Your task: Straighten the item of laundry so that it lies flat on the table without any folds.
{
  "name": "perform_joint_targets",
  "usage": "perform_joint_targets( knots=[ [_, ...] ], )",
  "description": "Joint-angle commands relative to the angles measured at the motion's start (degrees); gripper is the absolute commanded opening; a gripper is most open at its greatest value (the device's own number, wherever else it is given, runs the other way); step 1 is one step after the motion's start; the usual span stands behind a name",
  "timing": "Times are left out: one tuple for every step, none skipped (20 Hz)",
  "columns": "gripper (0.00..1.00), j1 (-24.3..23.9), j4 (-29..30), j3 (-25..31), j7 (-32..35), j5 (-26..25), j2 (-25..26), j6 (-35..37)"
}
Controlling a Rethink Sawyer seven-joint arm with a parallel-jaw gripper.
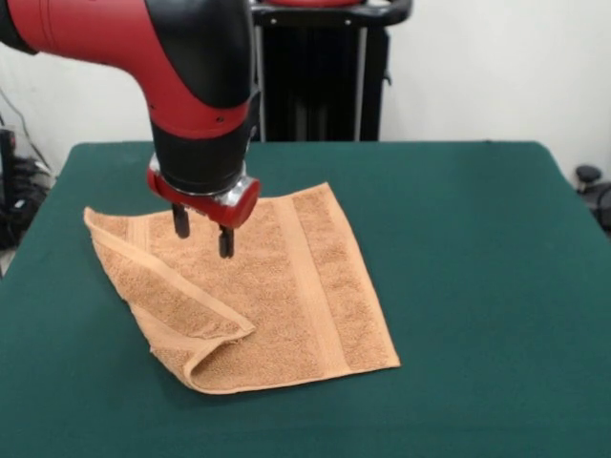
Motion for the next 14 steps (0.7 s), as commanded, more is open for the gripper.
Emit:
perform_joint_targets(
  knots=[
    [1.0,1.91,-1.27,0.43,7.69,0.85,7.35,-2.97],
    [1.0,1.61,-1.6,0.59,7.31,1.12,7.83,-2.7],
    [1.0,1.48,-2.05,0.56,6.96,1.09,8.42,-2.71],
    [1.0,1.56,-2.42,0.6,6.86,1.22,8.93,-2.57],
    [1.0,1.56,-2.55,0.58,6.65,1.29,9.23,-2.48],
    [1.0,1.68,-2.94,0.62,6.58,1.4,9.66,-2.39],
    [1.0,1.83,-3.42,0.71,6.51,1.51,10.16,-2.23],
    [1.0,1.85,-3.5,0.78,6.53,1.63,10.52,-2.46],
    [1.0,1.84,-3.84,0.91,6.61,1.76,11.08,-2.73],
    [1.0,2.0,-4.27,1.02,6.79,1.88,11.65,-2.84],
    [1.0,2.08,-4.62,1.11,7.01,2.06,12.09,-3.02],
    [1.0,2.29,-5.11,1.12,7.31,2.17,12.57,-3.07],
    [1.0,2.41,-5.6,1.11,7.49,2.23,12.99,-3.11],
    [1.0,2.53,-6.09,1.11,7.67,2.3,13.41,-3.15]
  ],
)
